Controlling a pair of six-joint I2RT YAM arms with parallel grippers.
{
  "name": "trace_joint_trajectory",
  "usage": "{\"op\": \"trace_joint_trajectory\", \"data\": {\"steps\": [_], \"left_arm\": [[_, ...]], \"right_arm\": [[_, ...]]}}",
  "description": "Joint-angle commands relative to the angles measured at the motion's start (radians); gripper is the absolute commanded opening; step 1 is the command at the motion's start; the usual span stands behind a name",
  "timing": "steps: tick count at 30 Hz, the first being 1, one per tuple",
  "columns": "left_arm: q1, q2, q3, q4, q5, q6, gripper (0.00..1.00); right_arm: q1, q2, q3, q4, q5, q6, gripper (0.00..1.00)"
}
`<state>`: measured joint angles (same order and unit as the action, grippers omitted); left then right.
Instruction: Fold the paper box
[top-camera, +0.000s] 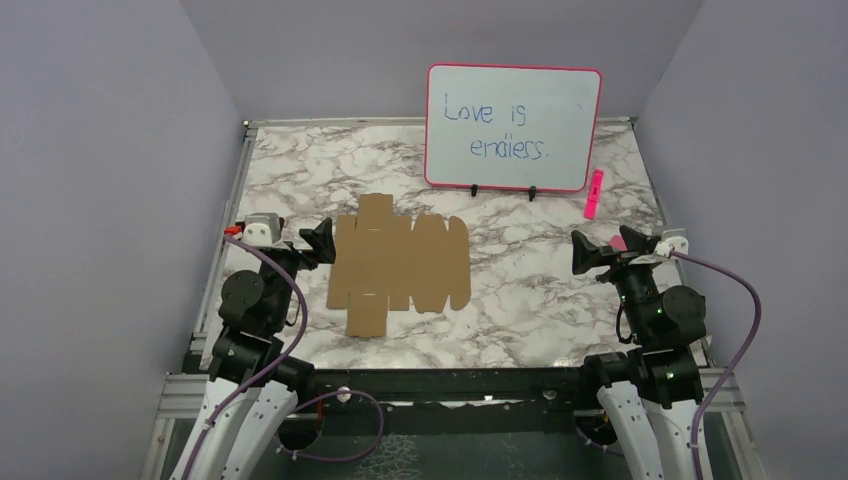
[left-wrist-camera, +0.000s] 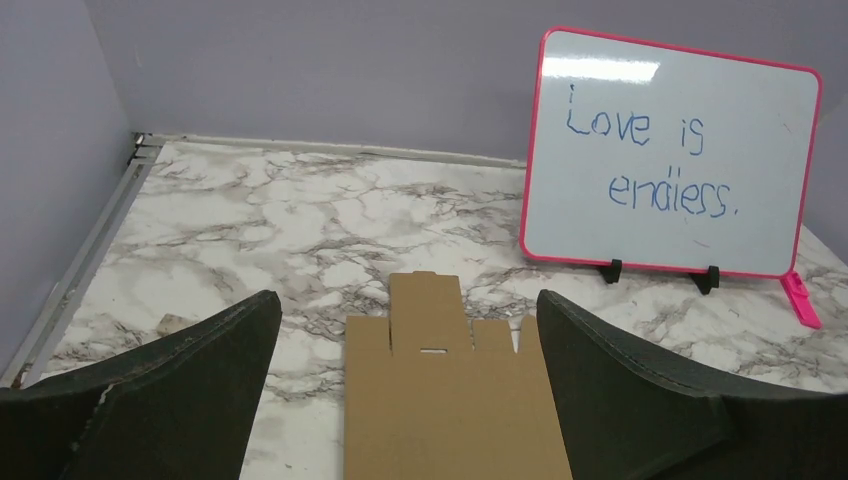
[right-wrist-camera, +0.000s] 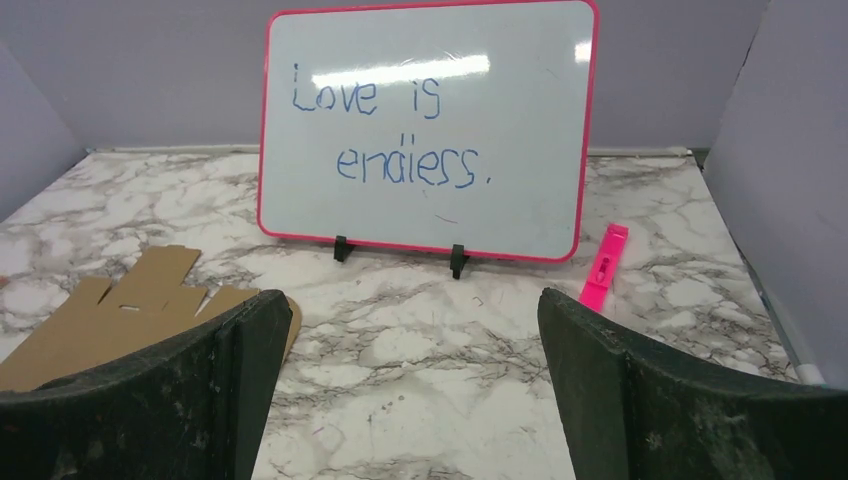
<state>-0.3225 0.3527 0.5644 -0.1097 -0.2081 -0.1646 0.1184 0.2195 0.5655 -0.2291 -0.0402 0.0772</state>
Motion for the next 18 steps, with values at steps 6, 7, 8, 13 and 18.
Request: {"op": "trace_joint_trajectory", "data": {"steps": [6,7,8,13,18], "left_arm": [[0.004,-0.008,-0.006,0.016,0.005,-0.013,0.99],[0.004,-0.005,-0.007,0.017,0.012,-0.010,0.99],[0.004,-0.001,-0.007,0.016,0.013,-0.009,0.99],[0.005,0.064,0.022,-0.034,-0.011,-0.045,0.99],[0.004,0.156,0.041,-0.064,-0.018,-0.097,0.99]], "right_arm": [[0.005,-0.003,-0.007,0.034,-0.040,-0.005,1.00],[0.006,-0.003,-0.006,0.033,-0.043,-0.006,1.00],[0.006,0.000,-0.006,0.032,-0.045,-0.005,1.00],[0.006,0.004,-0.006,0.032,-0.057,-0.005,1.00],[0.005,0.004,-0.005,0.032,-0.065,-0.006,1.00]]}}
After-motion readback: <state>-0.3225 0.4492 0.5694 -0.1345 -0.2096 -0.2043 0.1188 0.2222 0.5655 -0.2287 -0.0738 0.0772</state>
